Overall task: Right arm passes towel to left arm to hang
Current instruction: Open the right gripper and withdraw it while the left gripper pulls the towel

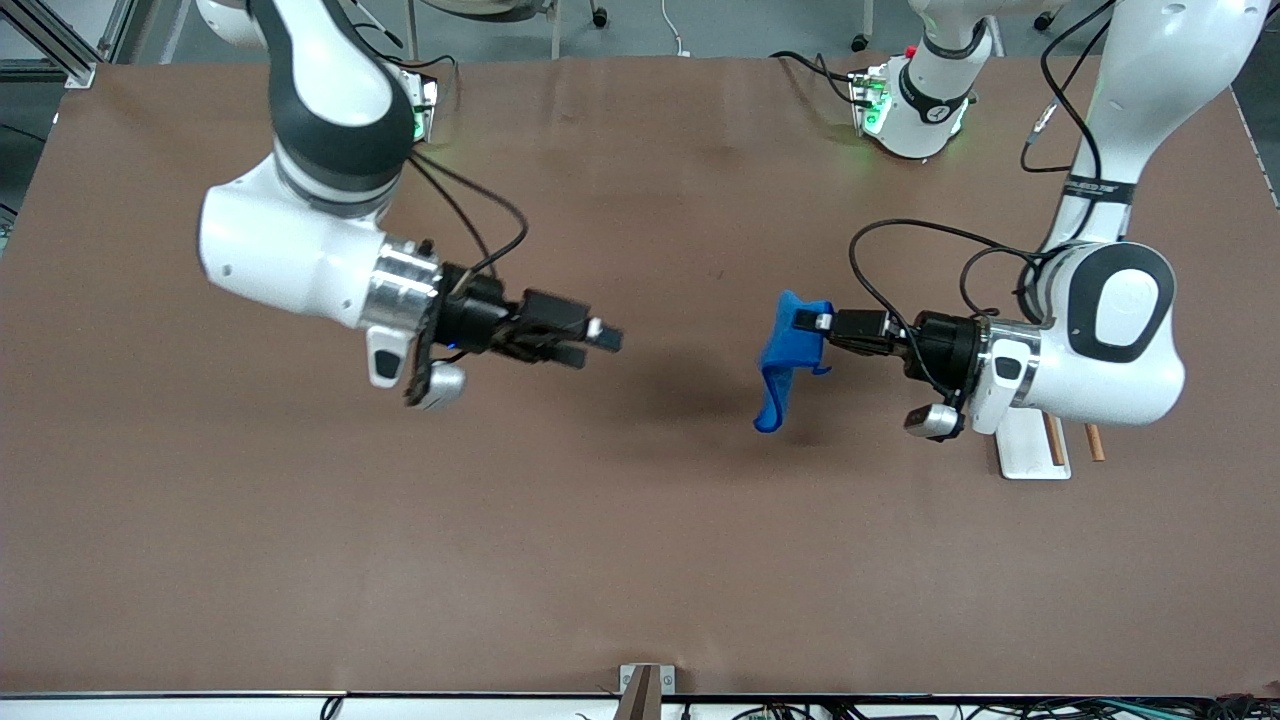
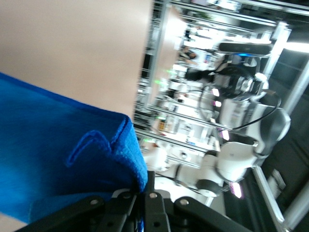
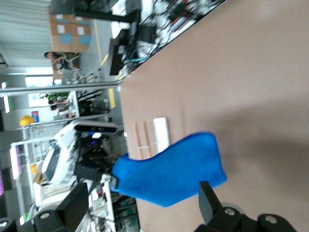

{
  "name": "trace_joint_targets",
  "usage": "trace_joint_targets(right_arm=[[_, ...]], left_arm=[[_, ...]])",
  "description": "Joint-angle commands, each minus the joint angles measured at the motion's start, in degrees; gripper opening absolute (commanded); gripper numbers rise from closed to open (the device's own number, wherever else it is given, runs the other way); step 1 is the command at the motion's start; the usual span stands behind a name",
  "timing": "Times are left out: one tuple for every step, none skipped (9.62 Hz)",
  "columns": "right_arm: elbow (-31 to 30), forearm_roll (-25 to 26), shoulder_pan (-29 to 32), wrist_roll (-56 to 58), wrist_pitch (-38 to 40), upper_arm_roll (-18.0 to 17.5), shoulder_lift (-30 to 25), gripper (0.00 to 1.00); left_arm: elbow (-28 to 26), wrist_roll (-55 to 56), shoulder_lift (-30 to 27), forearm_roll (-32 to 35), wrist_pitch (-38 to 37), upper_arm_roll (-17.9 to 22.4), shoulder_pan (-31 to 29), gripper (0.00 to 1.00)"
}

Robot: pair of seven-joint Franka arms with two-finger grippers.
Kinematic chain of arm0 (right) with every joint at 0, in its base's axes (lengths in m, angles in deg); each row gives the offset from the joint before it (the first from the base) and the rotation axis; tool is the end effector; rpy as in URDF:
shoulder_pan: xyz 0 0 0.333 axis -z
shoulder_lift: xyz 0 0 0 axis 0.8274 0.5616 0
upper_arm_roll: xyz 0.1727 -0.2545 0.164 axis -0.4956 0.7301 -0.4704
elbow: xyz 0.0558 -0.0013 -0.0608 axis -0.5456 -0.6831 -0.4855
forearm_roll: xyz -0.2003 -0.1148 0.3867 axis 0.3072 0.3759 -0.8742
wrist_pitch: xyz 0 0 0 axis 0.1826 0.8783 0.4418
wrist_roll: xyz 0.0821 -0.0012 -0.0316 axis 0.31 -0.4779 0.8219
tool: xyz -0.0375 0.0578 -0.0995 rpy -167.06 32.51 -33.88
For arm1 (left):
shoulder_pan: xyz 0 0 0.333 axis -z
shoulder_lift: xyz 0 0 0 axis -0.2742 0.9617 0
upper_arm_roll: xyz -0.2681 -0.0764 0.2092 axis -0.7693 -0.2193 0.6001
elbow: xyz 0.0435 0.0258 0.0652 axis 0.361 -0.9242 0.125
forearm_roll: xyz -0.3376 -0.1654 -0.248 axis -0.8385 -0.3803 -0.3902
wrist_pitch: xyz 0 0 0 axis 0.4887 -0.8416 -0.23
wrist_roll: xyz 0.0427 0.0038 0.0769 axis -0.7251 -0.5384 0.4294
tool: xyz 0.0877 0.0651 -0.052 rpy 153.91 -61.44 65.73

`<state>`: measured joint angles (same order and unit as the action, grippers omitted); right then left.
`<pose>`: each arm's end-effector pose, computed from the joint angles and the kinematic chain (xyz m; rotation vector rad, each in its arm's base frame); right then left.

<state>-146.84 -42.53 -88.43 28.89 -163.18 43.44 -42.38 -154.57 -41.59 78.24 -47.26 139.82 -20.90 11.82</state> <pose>0.6872 0.3490 0.5089 -2.1230 0.2327 -0.0819 0.6872 -0.1891 0.4043 1.8145 -0.0084 -0.4087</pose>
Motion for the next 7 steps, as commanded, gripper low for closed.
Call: trace_joint_targets(right_arm=[[-5.57, 8.13, 4.53, 0.77, 0.56, -0.14, -3.65, 1.00], [-6.45, 14.27, 7.17, 0.59, 2.48, -0.14, -4.43, 1.00], [-7.68, 21.73, 10.42, 0.51, 3.89, -0.05, -5.57, 1.00], [-8.47, 28.33, 13.06, 0.33, 5.99, 0.04, -6.89, 1.00], [-8.39, 33.79, 16.22, 0.16, 9.67, 0.30, -7.86, 1.00], [-8.31, 39.85, 19.64, 0.15, 12.66, 0.39, -8.91, 1.00], [-7.87, 47.04, 22.11, 0.15, 14.95, 0.39, -9.88, 1.00]], left_arm=[[-0.30, 9.45, -3.04, 13.37, 4.65, 0.13, -0.30, 0.00], [1.63, 15.08, -3.75, 22.07, 5.01, 0.13, -0.30, 0.00], [3.56, 22.97, -3.93, 28.07, 5.01, 0.13, -0.39, 0.00], [4.54, 27.74, -4.02, 35.00, 4.93, 0.05, -0.48, 0.00], [4.72, 29.88, -4.19, 40.99, 4.75, 0.13, -0.57, 0.00], [4.72, 33.38, -4.46, 46.53, 4.84, 0.13, -1.00, 0.00], [4.64, 35.16, -4.37, 52.77, 4.92, 0.13, -1.96, 0.00]])
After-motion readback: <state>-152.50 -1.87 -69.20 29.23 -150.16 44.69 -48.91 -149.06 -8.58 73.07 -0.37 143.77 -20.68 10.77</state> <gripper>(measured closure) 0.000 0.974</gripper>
